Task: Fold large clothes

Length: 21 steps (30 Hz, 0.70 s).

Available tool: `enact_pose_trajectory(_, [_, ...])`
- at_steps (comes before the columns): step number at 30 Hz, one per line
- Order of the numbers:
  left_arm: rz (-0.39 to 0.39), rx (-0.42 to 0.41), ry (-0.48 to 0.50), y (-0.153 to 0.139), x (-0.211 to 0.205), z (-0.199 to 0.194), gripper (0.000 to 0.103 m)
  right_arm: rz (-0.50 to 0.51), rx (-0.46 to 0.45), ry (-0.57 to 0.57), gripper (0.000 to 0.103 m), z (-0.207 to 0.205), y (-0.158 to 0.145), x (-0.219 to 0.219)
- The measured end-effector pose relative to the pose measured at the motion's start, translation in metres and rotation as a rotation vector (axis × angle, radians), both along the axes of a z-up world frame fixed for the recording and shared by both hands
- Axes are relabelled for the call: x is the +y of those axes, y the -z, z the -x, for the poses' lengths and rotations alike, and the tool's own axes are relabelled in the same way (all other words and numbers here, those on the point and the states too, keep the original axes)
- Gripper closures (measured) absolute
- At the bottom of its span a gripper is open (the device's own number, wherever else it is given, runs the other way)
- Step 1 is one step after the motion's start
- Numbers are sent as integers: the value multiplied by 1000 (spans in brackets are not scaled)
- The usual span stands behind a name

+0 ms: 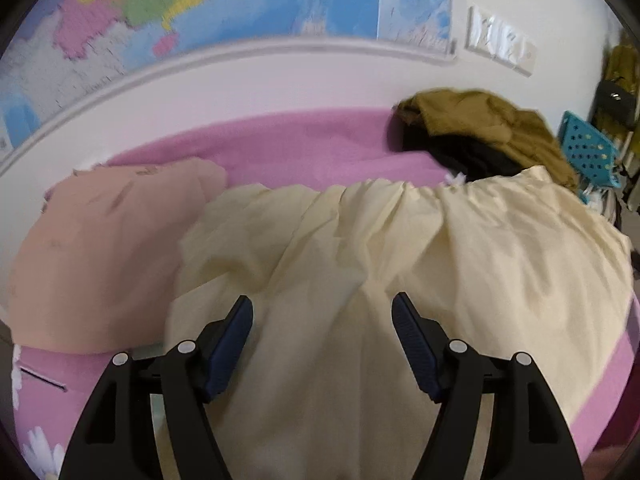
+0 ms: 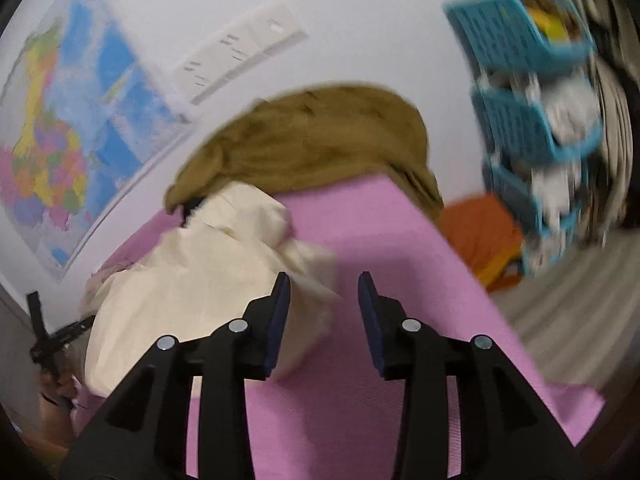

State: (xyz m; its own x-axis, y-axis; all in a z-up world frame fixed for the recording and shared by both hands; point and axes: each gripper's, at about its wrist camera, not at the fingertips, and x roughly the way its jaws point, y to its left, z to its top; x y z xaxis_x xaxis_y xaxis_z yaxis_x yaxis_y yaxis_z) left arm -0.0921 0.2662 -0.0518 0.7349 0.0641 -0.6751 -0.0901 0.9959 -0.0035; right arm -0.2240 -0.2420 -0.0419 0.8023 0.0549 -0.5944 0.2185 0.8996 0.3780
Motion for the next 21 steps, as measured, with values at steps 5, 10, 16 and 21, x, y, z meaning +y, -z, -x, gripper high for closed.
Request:
enact_pose_trajectory(5, [18,-65,-31,-12,20,49,34,138,-77,-196,64,-16,-30,66])
enact_pose_trajectory(10, [55,2,-106,9,46,68,35,154,13,-382,61,-60,0,120])
enact_pose_trajectory(16, [111,64,-144,34,58,67,35,157,126,-335,62,-82,32,127])
enact_pose_trajectory(21, [89,59,-146,30,51,73,34,178,22,-392,57,-72,-3,146])
